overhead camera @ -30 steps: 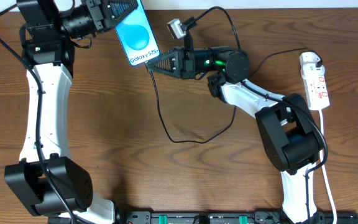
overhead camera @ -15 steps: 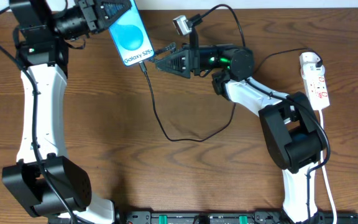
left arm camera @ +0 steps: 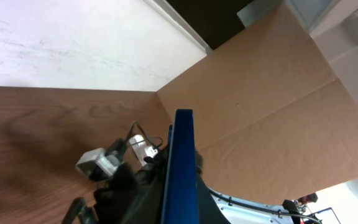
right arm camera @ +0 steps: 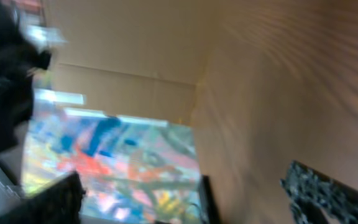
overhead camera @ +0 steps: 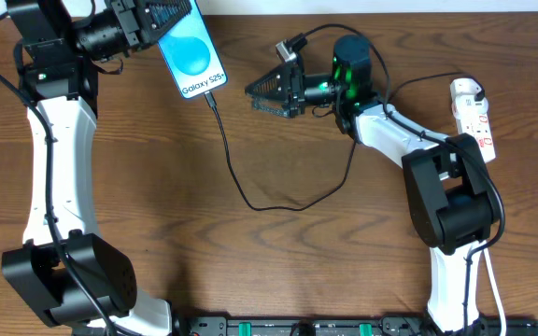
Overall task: Plug charger to phone and switch on socket
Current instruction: 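Open the right gripper and pull it back up and right from the phone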
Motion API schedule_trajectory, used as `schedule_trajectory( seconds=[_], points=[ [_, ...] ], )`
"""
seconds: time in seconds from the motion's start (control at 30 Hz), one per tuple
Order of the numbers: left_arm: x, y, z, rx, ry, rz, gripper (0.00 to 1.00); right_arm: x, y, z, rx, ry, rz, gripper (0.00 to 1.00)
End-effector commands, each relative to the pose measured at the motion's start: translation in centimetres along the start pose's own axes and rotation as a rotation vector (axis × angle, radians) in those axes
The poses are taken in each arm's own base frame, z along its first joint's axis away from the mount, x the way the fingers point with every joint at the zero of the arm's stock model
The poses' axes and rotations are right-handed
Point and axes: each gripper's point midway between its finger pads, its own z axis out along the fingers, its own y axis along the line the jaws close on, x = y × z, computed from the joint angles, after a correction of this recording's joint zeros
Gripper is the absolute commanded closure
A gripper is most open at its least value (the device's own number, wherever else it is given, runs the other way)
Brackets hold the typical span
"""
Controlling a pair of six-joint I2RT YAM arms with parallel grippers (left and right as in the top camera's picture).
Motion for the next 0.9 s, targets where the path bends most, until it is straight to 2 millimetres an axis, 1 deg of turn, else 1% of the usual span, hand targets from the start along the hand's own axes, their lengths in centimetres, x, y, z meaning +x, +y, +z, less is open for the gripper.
schedule_trajectory(
  seconds=[0.0,0.03,0.17,0.33,0.43,0.5,0.57,0.67,0.77,0.87],
  points=[
    [0.0,-0.5,-0.2,0.018,0.012,0.013,0.93,-0.7,-2.3,-0.4,0.082,-0.053,-0.105,0.01],
    [0.0,-0.5,-0.2,0.018,0.012,0.013,0.93,-0.8,-2.8,-0.6,0.101,-0.061,-0.091,0.01],
    [0.0,-0.5,-0.2,0.018,0.012,0.013,0.93,-0.7,-5.9,-1.3,0.222,-0.104,-0.020,0.01],
    [0.1,-0.5,-0.2,0.019,0.013,0.013,0.93,0.1,-10.7,-3.2,0.455,-0.158,0.087,0.01],
    [0.1,-0.4,-0.2,0.015,0.012,0.003,0.93,0.7,-12.5,-4.6,0.583,-0.182,0.129,0.01],
    [0.2,0.0,-0.2,0.002,0.010,-0.020,0.93,0.8,-13.0,-5.6,0.659,-0.205,0.147,0.01],
    [0.5,0.5,-0.1,-0.016,0.009,-0.040,0.93,0.7,-13.0,-6.8,0.744,-0.246,0.155,0.01],
    [1.3,1.1,0.1,-0.023,0.027,-0.049,0.93,0.3,-11.9,-8.7,0.844,-0.306,0.146,0.01],
    [2.5,1.7,0.7,-0.043,0.050,-0.060,0.93,-0.3,-9.6,-11.1,0.953,-0.390,0.115,0.02],
    [4.0,2.7,1.7,-0.095,0.077,-0.077,0.93,-0.7,-6.6,-13.7,1.052,-0.483,0.075,0.01]
  ],
)
